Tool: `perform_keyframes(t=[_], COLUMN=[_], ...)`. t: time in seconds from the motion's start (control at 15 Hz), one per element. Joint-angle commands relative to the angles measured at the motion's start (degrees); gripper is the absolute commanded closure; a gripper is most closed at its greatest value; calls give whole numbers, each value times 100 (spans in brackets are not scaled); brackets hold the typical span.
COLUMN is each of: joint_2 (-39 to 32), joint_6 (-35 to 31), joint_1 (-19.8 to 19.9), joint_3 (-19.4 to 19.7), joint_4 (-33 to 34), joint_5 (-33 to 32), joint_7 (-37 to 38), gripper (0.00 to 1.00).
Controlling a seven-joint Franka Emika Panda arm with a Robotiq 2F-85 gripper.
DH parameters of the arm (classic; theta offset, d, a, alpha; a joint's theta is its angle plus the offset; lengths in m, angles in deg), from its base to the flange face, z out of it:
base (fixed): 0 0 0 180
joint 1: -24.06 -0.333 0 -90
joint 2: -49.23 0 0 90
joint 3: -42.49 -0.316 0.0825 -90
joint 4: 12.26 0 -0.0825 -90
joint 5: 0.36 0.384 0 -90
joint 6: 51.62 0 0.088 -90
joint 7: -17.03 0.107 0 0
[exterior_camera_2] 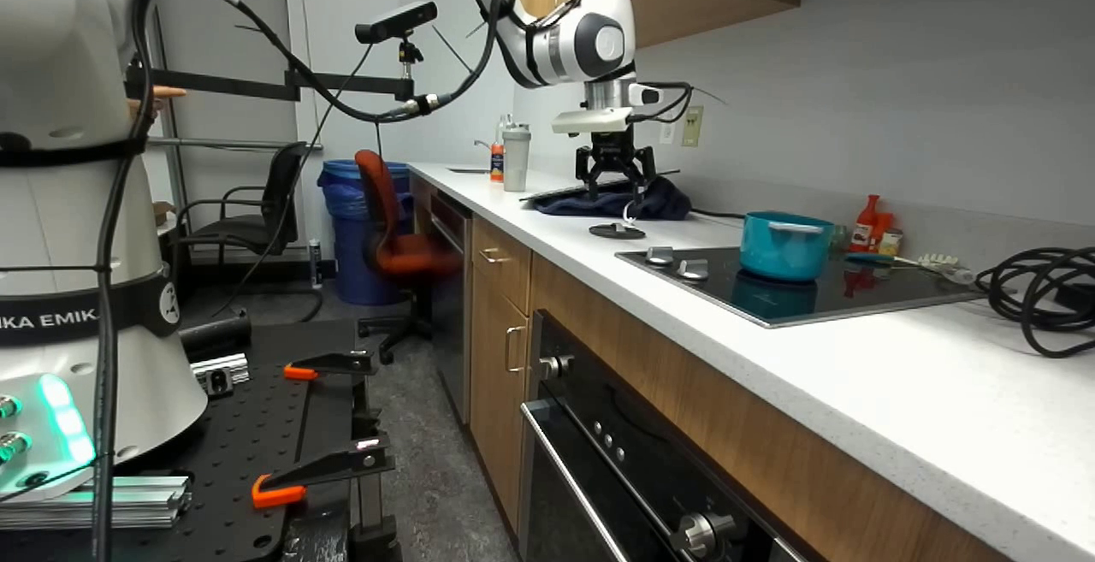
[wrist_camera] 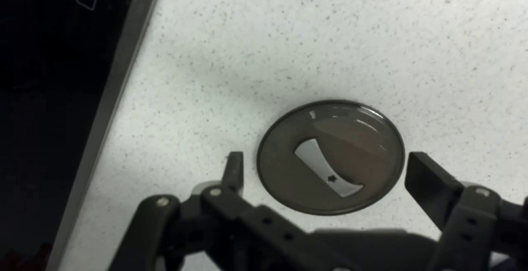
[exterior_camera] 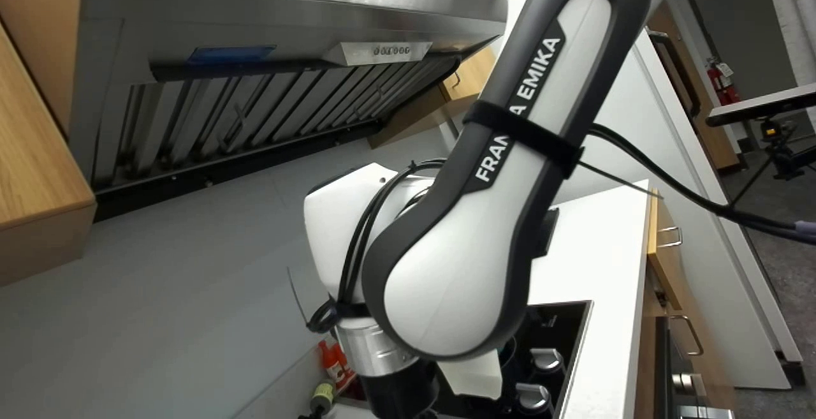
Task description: Take the lid from the blue pot and put it on the left of the countertop
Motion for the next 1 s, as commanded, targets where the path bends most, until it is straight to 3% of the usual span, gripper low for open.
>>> perform_keyframes(t=[0.0,0.93], joint_2=[105,1259], joint_6=[180,72], joint_1=[-23,283], joint_3=[69,523], joint_4=[119,-1023], joint_5=[-7,-77], joint_7=[-40,317], gripper=[0,0])
